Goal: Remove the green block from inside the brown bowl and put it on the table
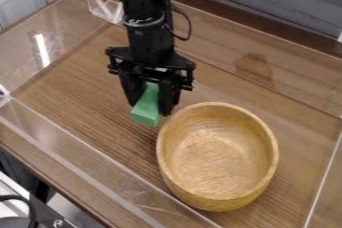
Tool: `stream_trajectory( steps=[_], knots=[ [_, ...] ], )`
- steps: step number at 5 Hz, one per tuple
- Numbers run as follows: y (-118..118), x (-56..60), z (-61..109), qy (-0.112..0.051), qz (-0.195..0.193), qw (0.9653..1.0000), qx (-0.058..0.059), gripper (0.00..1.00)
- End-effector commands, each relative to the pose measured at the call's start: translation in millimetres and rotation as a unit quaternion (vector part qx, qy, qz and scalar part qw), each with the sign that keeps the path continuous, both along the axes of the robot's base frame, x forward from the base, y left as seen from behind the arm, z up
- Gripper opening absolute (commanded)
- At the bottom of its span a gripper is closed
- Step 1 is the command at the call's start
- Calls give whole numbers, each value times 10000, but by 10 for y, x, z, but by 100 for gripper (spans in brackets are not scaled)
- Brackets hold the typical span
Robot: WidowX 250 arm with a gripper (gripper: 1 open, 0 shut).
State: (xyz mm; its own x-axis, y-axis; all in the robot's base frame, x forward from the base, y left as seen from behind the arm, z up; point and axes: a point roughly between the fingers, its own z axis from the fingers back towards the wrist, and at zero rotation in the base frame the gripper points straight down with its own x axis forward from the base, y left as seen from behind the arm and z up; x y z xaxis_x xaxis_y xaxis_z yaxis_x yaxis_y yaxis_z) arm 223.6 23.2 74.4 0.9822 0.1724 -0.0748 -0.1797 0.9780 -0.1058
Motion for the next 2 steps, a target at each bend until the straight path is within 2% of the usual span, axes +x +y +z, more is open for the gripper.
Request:
stream_trajectory(
  steps=[1, 2],
  knots=[
    [58, 135, 104, -276, 12, 9996, 40, 0],
    [73, 156, 93, -281, 12, 9996, 37, 100]
  ],
)
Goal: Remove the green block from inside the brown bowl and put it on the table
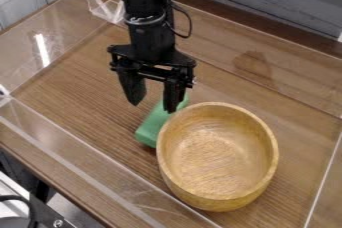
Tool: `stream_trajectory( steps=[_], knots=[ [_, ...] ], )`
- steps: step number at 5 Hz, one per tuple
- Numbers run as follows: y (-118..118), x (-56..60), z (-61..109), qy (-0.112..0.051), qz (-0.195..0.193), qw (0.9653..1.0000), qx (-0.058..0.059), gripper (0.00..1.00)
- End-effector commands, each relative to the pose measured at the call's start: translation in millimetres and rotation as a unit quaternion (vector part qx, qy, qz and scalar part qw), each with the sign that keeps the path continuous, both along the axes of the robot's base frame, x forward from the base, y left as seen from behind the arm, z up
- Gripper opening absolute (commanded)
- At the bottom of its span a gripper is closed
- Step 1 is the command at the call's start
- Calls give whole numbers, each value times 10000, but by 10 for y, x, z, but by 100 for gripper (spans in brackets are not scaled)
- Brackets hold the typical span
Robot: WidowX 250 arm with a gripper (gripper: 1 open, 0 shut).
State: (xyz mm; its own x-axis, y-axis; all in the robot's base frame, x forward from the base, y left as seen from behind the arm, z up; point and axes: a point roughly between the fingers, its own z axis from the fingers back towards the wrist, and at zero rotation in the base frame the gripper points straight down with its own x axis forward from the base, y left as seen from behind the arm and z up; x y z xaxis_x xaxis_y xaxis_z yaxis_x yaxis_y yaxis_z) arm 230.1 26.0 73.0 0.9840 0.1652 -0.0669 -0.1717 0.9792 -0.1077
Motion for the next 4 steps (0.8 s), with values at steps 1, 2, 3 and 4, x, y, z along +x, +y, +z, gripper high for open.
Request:
stream_trajectory(
  steps=[1, 2, 3, 4],
  knots=[
    [52, 117, 88, -234, 56, 9997, 17, 100],
    [47, 141, 70, -226, 69, 9997, -10, 100],
    [41, 162, 55, -218, 78, 9997, -37, 100],
    [37, 182, 41, -207, 84, 9997, -66, 100]
  ],
)
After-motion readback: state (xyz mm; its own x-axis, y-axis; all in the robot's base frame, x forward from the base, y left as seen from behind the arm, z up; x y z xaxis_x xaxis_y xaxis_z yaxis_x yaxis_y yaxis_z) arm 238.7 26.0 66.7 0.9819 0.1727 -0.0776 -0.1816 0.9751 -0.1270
